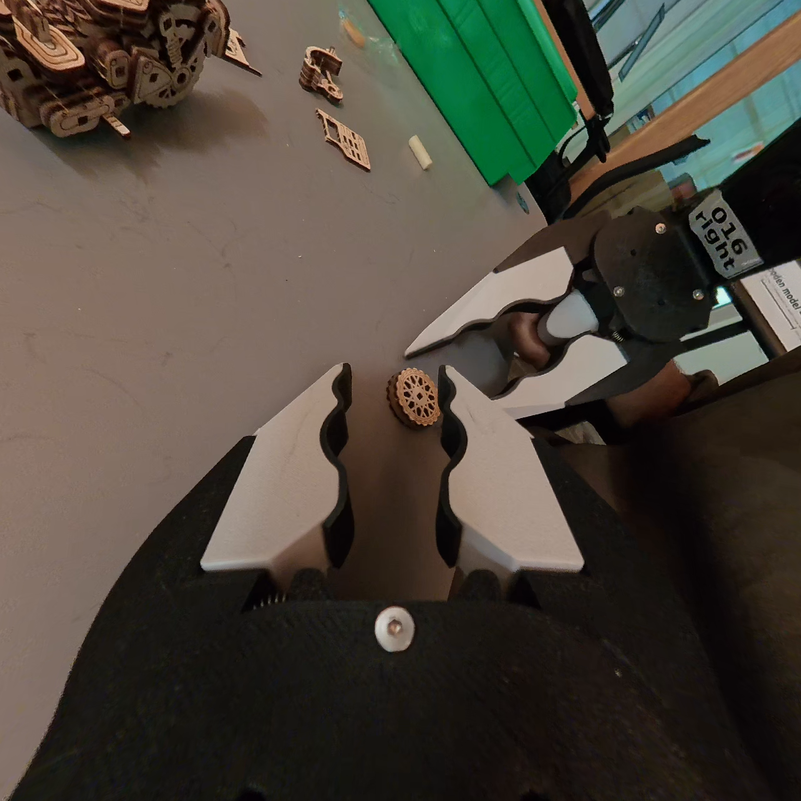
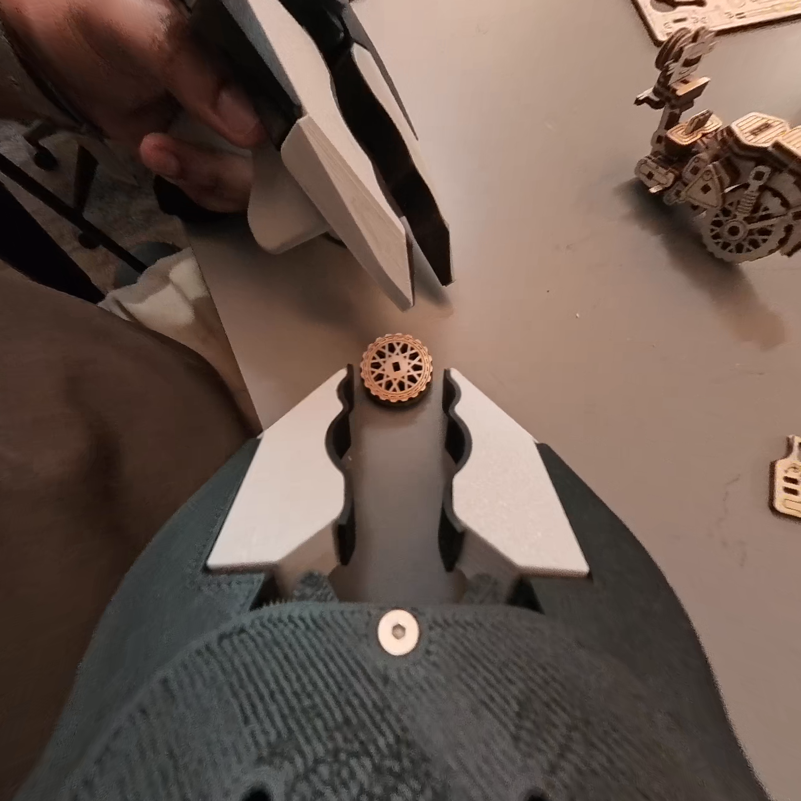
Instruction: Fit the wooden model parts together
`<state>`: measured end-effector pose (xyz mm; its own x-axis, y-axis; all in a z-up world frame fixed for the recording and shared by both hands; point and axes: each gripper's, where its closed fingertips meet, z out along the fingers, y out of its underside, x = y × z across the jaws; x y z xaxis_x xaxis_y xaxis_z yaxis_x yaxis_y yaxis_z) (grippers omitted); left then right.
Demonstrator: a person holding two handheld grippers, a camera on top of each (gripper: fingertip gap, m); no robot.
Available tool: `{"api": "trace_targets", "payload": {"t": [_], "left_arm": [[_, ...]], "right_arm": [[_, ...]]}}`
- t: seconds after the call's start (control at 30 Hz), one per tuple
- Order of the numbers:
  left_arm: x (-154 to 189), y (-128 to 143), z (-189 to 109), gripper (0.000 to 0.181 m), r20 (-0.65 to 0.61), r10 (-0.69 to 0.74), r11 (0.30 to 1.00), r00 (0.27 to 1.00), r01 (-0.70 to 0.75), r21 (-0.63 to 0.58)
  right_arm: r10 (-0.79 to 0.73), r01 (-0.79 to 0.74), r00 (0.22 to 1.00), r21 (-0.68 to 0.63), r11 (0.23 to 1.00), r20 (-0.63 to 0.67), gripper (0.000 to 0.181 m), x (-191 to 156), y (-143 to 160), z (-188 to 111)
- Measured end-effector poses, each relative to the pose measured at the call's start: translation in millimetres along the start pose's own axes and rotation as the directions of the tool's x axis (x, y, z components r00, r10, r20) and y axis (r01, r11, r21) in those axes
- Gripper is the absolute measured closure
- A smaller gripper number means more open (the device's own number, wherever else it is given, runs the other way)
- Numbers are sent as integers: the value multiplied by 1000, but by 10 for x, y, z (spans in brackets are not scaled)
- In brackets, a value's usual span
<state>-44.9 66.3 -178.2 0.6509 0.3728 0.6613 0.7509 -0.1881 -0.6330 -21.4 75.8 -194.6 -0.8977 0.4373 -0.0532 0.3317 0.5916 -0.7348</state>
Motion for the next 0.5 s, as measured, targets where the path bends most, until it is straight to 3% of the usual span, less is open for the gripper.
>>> {"api": "trace_targets", "payload": {"t": [0.17,0.37,0.5], "left_arm": [[35,40,6,142,-1,36,999,999,-36,-22],[100,68,-13,137,80,266,963,961,-263,-51],[110,144,22,140,112,315,947,942,-304,-107]], "right_arm": [[16,-15,1000,27,1000,-16,139,9,34,-98],[88,-85,995,53,995,-55,138,42,39,-206],[117,-116,993,72,991,-20,138,14,32,-180]]}}
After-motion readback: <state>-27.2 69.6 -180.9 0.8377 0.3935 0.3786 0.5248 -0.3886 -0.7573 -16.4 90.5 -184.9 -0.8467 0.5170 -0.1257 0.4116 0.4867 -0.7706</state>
